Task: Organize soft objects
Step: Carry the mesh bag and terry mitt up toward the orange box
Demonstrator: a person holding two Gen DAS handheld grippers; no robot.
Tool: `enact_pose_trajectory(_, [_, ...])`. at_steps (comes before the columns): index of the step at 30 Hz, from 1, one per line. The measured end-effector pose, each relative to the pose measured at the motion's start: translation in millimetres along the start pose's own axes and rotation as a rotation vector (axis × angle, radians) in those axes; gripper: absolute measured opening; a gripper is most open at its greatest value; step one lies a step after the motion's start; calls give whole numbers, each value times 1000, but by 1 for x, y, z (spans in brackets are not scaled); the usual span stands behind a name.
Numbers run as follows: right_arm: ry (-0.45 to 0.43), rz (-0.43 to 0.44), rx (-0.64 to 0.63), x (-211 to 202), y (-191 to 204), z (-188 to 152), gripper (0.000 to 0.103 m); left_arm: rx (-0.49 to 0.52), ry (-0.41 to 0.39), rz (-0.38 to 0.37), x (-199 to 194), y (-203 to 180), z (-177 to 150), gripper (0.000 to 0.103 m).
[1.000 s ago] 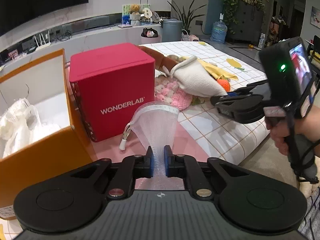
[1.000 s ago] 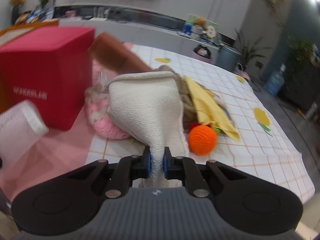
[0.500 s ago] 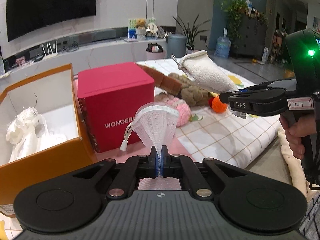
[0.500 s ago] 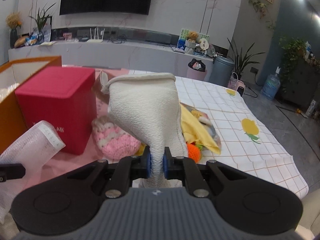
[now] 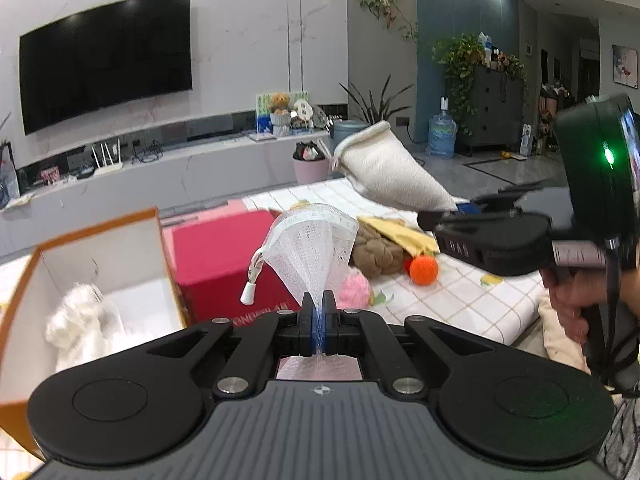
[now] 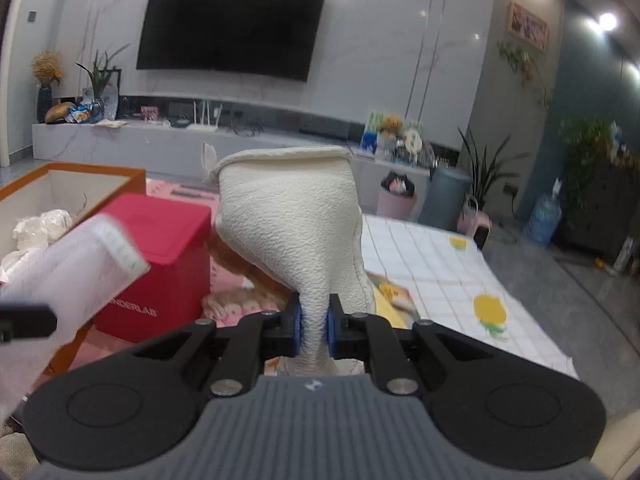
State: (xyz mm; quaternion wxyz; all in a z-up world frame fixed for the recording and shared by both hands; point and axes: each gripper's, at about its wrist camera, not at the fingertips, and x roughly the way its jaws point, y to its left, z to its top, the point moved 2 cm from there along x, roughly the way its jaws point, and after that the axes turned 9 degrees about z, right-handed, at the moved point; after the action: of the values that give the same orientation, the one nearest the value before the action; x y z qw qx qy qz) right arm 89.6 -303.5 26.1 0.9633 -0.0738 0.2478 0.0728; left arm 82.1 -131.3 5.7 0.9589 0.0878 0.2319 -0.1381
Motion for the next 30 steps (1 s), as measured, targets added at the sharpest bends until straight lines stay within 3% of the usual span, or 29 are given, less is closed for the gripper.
enact_pose_trajectory(5, [-43, 37, 23, -15, 8, 14, 10, -26, -58, 37, -14, 23, 17, 2])
enact_pose_trajectory(14, [-141, 167, 115, -47, 49, 56, 10, -140, -87, 157, -35, 107, 36, 2])
enact_pose_trajectory(21, [-110, 302, 109, -42, 107, 74, 10, -254, 49, 187, -5, 161, 17, 2])
enact_pose_trajectory(24, [-92, 374, 137, -34, 125, 83, 10, -291, 81, 181, -1, 183, 4, 2])
enact_pose_trajectory(30, [-62, 435, 128, -13, 162, 92, 11, -346, 137, 143, 19, 206, -11, 2])
